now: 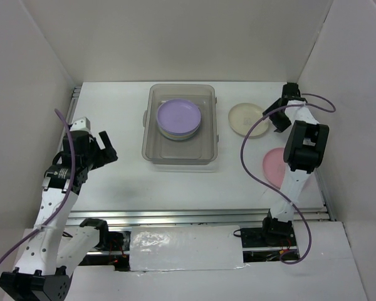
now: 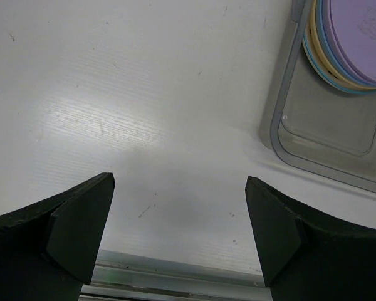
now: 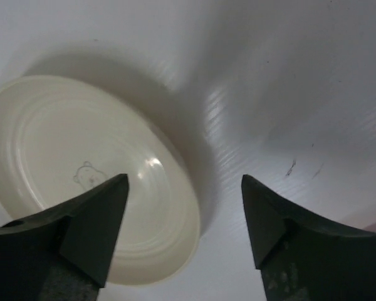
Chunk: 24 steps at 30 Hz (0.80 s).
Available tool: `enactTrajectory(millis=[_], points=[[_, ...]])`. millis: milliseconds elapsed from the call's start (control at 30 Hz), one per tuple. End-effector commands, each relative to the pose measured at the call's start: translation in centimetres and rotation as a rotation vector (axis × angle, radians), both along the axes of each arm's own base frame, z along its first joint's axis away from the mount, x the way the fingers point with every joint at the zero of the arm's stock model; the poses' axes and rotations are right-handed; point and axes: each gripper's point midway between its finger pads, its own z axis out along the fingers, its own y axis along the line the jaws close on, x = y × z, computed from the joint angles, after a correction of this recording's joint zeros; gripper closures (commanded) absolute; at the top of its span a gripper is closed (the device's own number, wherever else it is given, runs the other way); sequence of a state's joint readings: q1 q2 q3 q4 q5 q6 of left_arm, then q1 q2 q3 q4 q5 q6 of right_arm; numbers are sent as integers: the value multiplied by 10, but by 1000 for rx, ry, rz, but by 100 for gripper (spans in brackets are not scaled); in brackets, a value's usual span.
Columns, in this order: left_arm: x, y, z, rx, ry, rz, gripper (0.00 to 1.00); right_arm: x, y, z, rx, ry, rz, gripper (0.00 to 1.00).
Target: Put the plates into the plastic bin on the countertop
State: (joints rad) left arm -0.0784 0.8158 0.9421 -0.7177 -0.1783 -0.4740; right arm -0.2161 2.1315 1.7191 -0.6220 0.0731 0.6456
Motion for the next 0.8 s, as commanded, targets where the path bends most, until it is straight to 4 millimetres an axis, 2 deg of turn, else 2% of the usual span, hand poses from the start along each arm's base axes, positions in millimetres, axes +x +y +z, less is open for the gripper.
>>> enactTrajectory(millis=[0, 33, 133, 233, 333, 367, 433, 467, 533, 567, 600, 633, 667, 700, 767], points=[[8, -2, 8, 1, -44, -14, 1, -11, 6, -29, 59, 58, 10, 24], [8, -3, 8, 0, -44, -17, 1, -12, 6, -32, 67, 66, 17, 30], [8, -2, 8, 1, -47, -14, 1, -12, 8, -33, 73, 75, 29, 35], [7, -2, 8, -2, -47, -14, 1, -13, 12, -33, 96, 95, 62, 44], [8, -3, 8, -3, -46, -17, 1, -15, 14, -32, 105, 97, 78, 60], [8, -3, 8, -2, -47, -17, 1, -13, 15, -22, 101, 73, 78, 76], [8, -2, 6, -4, -42, -20, 1, -16, 16, -17, 97, 49, 65, 100], [9, -2, 6, -4, -43, -20, 1, -16, 15, -9, 89, 32, 57, 100], [9, -1, 5, -5, -38, -15, 1, -15, 20, 25, 51, -41, 58, 100], [9, -1, 5, -5, -37, -17, 1, -15, 20, 58, 14, -105, 37, 100], [9, -1, 6, -6, -40, -16, 1, -14, 22, 76, -13, -138, 30, 100], [8, -1, 7, -7, -46, -12, 1, -13, 28, 95, -57, -172, 21, 100], [7, -1, 7, -6, -51, -13, 1, -13, 34, 133, -84, -248, 23, 100], [7, -1, 8, -7, -57, -11, 1, -13, 52, 148, -97, -272, 57, 100], [5, -1, 11, -9, -71, -9, 1, -12, 67, 187, -144, -336, 75, 100]])
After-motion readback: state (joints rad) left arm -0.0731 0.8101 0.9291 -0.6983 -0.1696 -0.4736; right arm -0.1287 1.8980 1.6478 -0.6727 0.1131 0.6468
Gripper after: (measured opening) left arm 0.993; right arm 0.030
